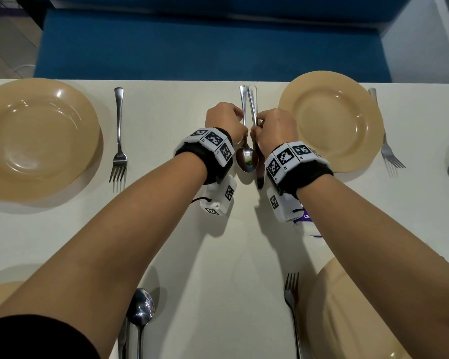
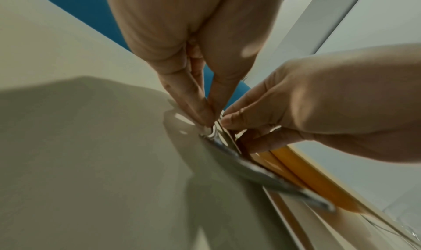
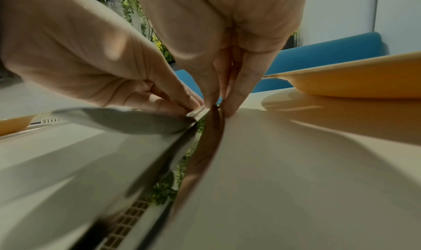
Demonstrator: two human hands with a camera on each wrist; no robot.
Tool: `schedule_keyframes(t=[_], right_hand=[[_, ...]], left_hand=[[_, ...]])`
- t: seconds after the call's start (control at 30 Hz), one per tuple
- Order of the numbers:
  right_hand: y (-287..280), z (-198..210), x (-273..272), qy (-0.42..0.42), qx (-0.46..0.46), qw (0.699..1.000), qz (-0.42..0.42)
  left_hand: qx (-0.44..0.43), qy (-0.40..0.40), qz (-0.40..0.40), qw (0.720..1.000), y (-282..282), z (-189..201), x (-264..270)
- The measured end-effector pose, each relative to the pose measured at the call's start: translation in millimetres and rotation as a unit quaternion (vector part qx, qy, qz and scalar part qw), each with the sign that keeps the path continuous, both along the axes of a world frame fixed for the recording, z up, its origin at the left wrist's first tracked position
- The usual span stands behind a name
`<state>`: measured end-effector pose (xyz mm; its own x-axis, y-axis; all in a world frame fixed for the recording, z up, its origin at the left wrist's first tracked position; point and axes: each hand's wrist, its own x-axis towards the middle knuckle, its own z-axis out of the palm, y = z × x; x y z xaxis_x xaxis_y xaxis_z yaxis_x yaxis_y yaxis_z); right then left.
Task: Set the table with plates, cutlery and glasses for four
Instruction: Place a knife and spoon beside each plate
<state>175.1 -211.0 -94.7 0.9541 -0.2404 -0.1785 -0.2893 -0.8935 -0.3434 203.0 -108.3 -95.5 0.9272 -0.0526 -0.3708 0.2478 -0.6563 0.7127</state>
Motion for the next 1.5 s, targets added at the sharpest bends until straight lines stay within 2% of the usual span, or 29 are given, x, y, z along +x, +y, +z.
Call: schedule_keyframes(t=[0.57,0.73,0.9,1.03,1.17,1.4,1.5], right_hand=[[-2.3,7.2,-4.2,0.000,-0.006,1.000,-0.004],[-14.4,31.3,-18.9,-0.049,0.016,0.998,-0.040],[-46.5,74.0,-53.9,-0.085,0.033,0.991,-0.098],[-85.9,96.6,-100.6,-0.094,0.025,0.984,-0.152],[-141.1,98.7,-146.5,-0.071,0.033,0.975,-0.206],[-280.5,75.7,-219.7,0.025,0.016,0.960,-0.277],[-336.1,57.2,-236.1,0.064,0.007,0.958,-0.279]], left_hand=[[-0.001,0.006,0.000,1.000,1.2,4.9,-4.2],[-0.013,-0.018,0.007,1.000,6.5,23.8,-17.5],[-0.041,-0.068,-0.017,0.997,-6.9,61.9,-44.3],[-0.063,-0.083,-0.079,0.991,-47.0,86.6,-79.9],[-0.066,-0.076,-0.146,0.984,-107.6,98.5,-119.5],[0.024,-0.040,-0.276,0.960,-249.6,77.3,-178.1],[0.049,-0.010,-0.300,0.953,-315.6,62.6,-194.4]])
